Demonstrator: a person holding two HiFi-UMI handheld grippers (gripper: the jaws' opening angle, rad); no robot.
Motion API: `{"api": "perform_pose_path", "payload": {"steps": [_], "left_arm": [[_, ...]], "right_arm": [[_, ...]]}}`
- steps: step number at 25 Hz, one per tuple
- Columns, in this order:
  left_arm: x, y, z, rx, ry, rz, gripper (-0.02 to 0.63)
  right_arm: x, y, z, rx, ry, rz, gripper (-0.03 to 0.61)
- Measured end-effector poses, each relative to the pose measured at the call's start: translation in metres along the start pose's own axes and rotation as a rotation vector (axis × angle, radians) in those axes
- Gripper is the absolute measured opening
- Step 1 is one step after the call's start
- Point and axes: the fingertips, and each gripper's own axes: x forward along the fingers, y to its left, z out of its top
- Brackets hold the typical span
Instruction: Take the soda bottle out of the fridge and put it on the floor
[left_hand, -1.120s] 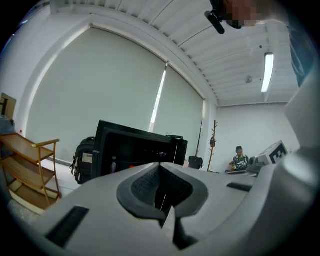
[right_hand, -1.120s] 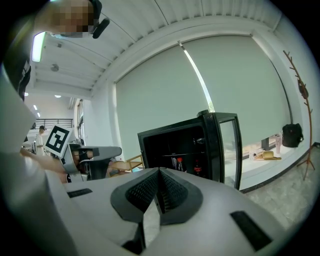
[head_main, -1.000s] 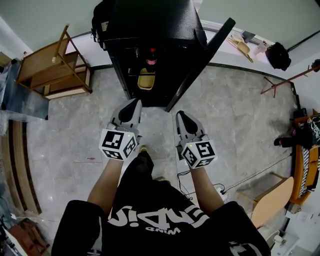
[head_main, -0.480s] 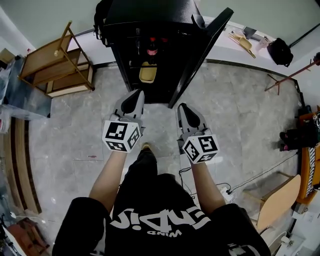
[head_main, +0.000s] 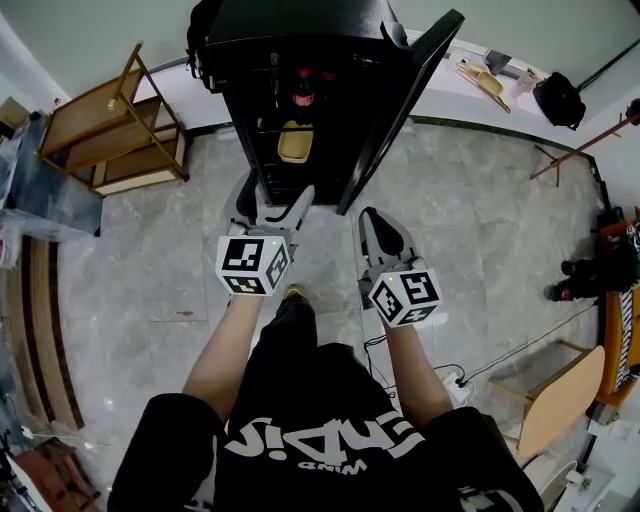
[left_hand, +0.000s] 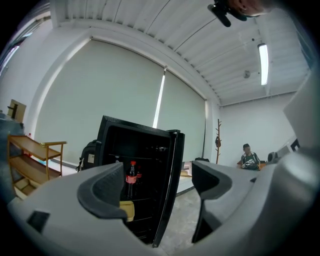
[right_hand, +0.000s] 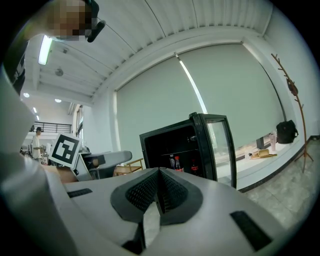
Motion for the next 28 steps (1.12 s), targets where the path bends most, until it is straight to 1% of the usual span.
{"api": "perform_pose_path", "payload": {"steps": [4,7,11,15,20,24,28], "left_arm": [[0.024,0.013,-0.012,-0.013,0.011,0.011,0.416],[0.055,0.024,-0.027,0.015,0.021,-0.005,0.414],[0.101,0.046,-0.056,0.032,0.054,0.004,0.414],[0.149,0.066,-0.082,0.068,0.070,0.018,0.413],[0.204,0.092,-0.104,0.061,0.080,0.049,0.413],[0.251,0.112,-0.122,0.032,0.092,0.071,0.413],[0.291,0.130,-0.139,0.075,0.108,0.087,0.413]], "right_arm": [[0.005,-0.006,-0.002,0.012,-0.003,-0.012,0.023],[0.014,-0.010,-0.003,0.017,-0.014,-0.010,0.023],[0.029,-0.012,-0.018,0.028,-0.015,0.009,0.023],[0.044,-0.020,-0.034,0.042,-0.014,0.012,0.023],[0.058,-0.036,-0.054,0.065,-0.004,-0.014,0.023],[0.061,-0.047,-0.065,0.105,0.016,-0.046,0.023],[0.062,-0.061,-0.084,0.128,0.046,-0.074,0.023]]}}
